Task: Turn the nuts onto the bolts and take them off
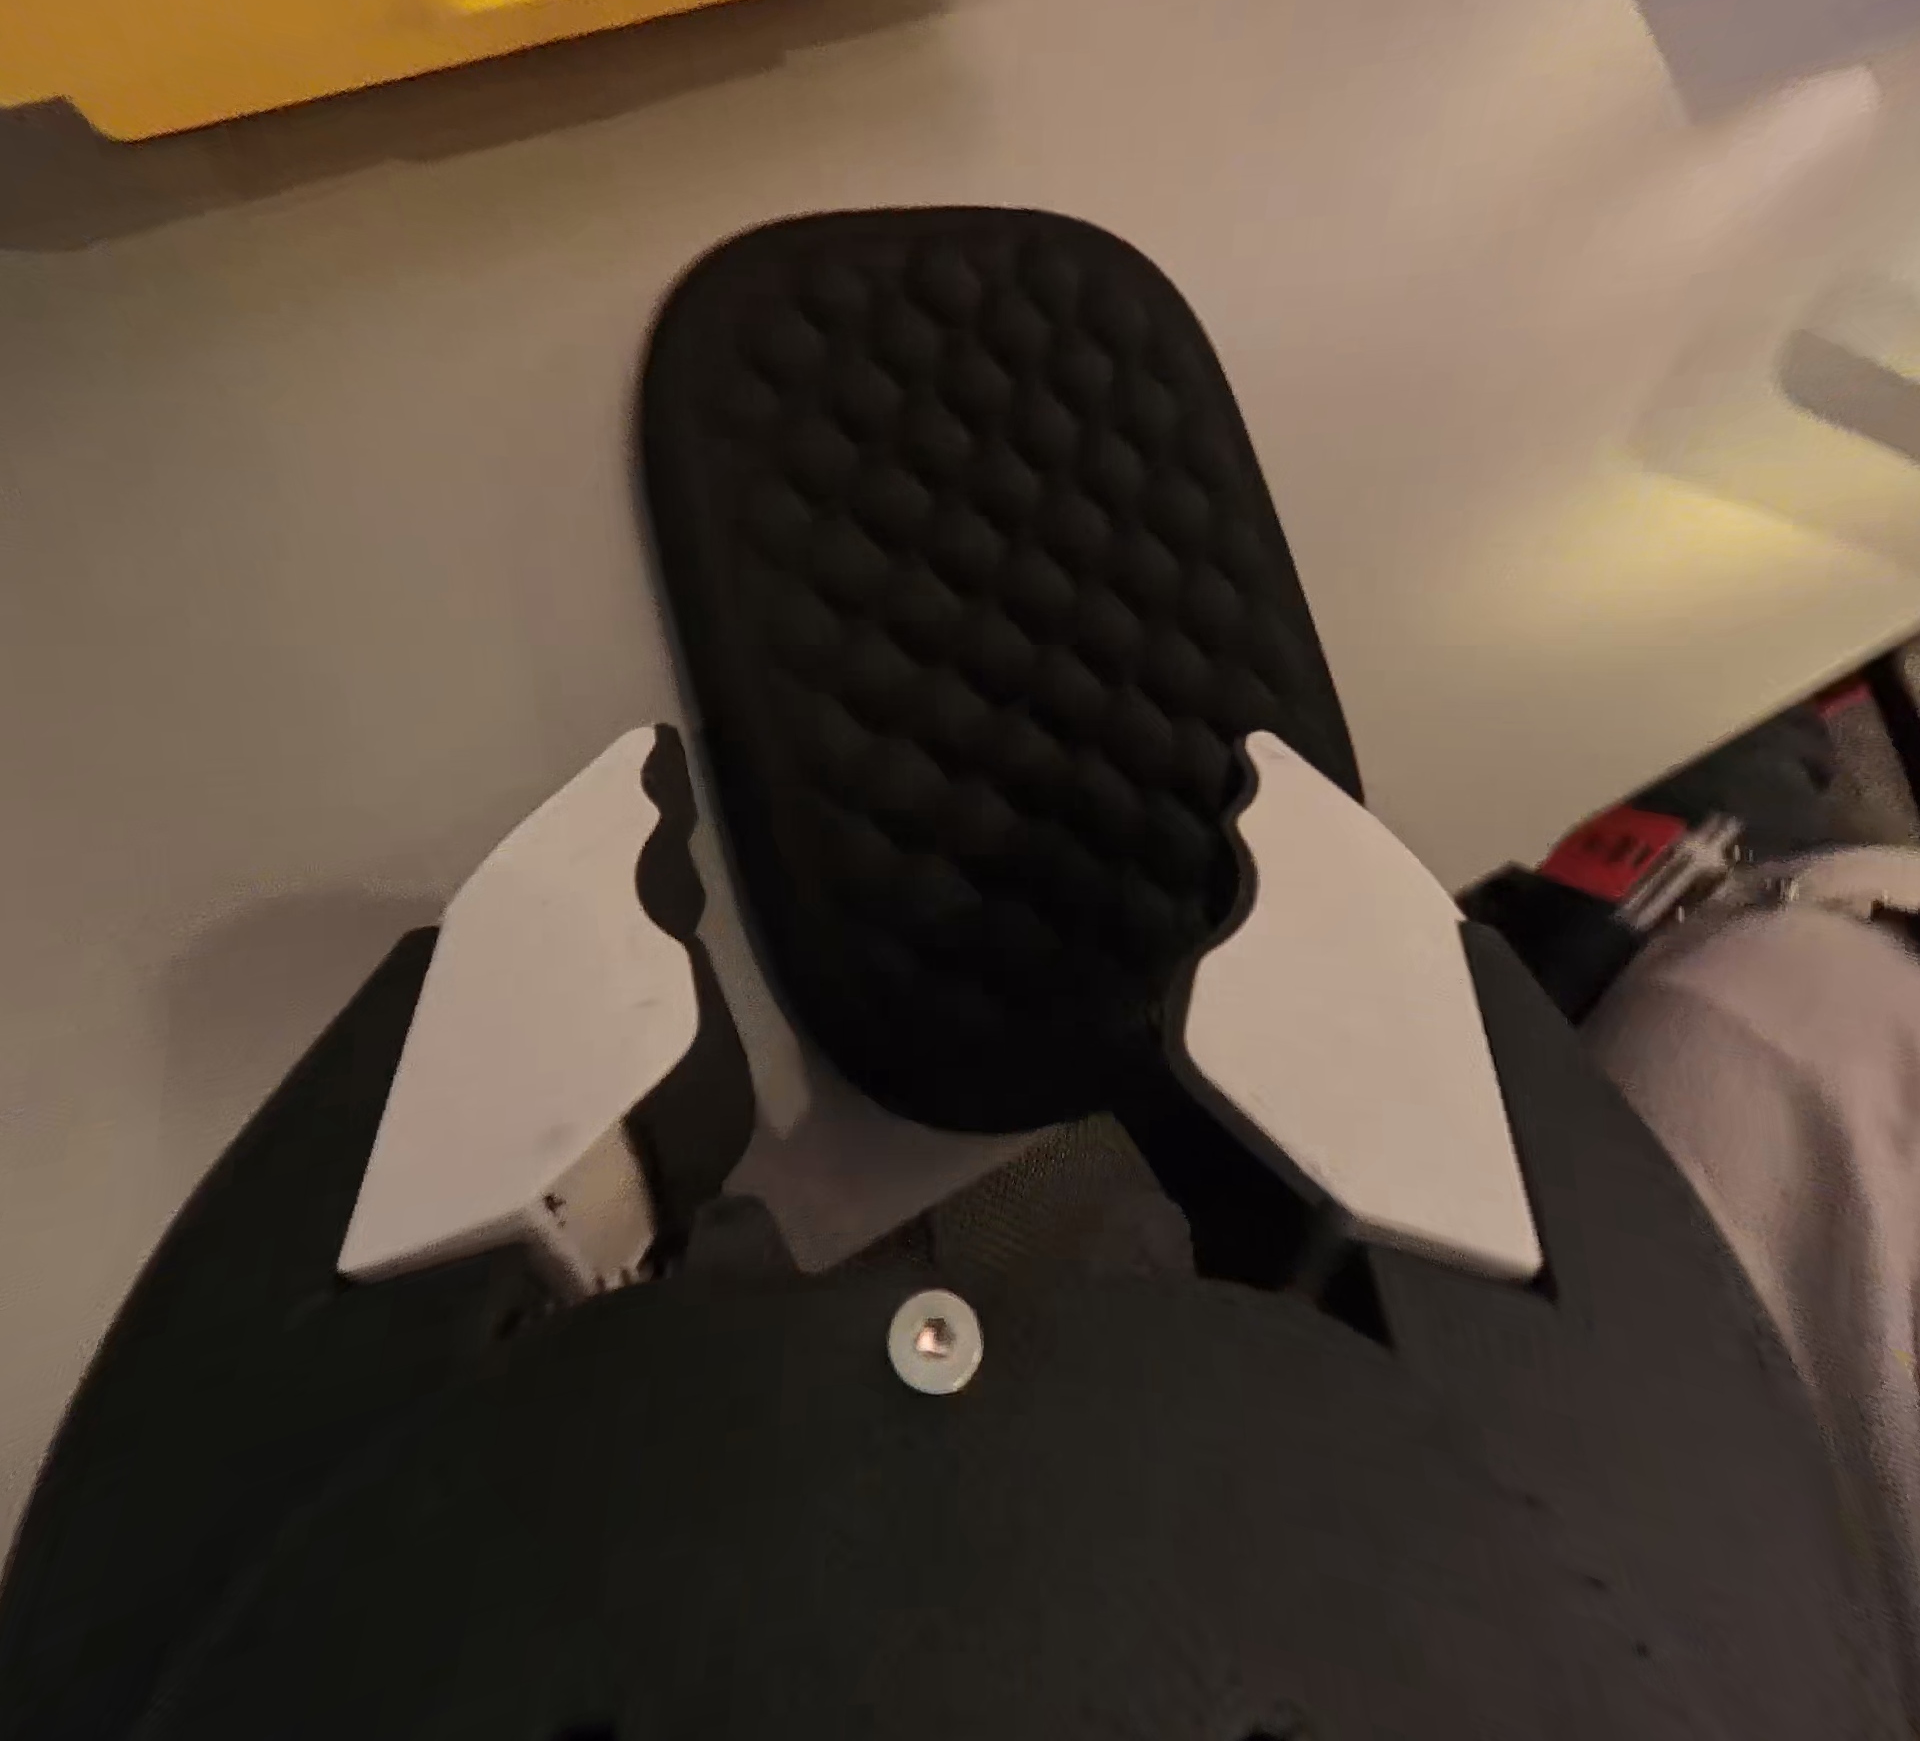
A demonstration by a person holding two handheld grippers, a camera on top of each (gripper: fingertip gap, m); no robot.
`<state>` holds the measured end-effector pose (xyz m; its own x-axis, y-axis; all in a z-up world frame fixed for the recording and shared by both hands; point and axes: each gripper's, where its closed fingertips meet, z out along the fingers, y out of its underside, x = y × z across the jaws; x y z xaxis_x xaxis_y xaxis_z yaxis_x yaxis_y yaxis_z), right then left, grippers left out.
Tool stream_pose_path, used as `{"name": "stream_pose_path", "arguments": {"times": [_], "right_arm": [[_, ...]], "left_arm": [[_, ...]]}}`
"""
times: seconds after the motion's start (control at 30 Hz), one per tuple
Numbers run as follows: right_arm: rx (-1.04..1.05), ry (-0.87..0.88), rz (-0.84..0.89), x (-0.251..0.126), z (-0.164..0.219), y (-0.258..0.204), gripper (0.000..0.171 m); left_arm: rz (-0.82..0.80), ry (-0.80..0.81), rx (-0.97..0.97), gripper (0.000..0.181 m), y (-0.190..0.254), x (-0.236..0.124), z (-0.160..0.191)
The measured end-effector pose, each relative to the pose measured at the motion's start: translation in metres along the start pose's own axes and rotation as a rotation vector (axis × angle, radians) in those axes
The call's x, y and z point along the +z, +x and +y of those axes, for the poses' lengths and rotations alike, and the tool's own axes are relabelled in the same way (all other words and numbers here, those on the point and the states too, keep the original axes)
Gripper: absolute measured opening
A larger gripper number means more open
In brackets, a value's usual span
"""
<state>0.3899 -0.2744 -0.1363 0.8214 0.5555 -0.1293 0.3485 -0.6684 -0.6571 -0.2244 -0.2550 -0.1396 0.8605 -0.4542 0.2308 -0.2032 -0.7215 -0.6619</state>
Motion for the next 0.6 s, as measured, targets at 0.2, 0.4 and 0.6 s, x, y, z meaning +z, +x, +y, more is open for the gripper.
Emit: {"name": "stream_pose_path", "arguments": {"times": [0.2,0.4,0.6], "right_arm": [[-0.079,0.101,0.119,0.008,0.033,-0.025,0.123],[-0.093,0.178,0.134,0.009,0.038,-0.025,0.120],[-0.134,0.221,0.140,0.016,0.030,-0.044,0.111]], "left_arm": [[-0.010,0.039,0.174,0.121,0.016,0.001,0.028],[-0.038,0.091,0.181,0.118,0.017,0.000,0.026],[-0.144,0.128,0.103,0.118,0.029,0.005,0.025]]}}
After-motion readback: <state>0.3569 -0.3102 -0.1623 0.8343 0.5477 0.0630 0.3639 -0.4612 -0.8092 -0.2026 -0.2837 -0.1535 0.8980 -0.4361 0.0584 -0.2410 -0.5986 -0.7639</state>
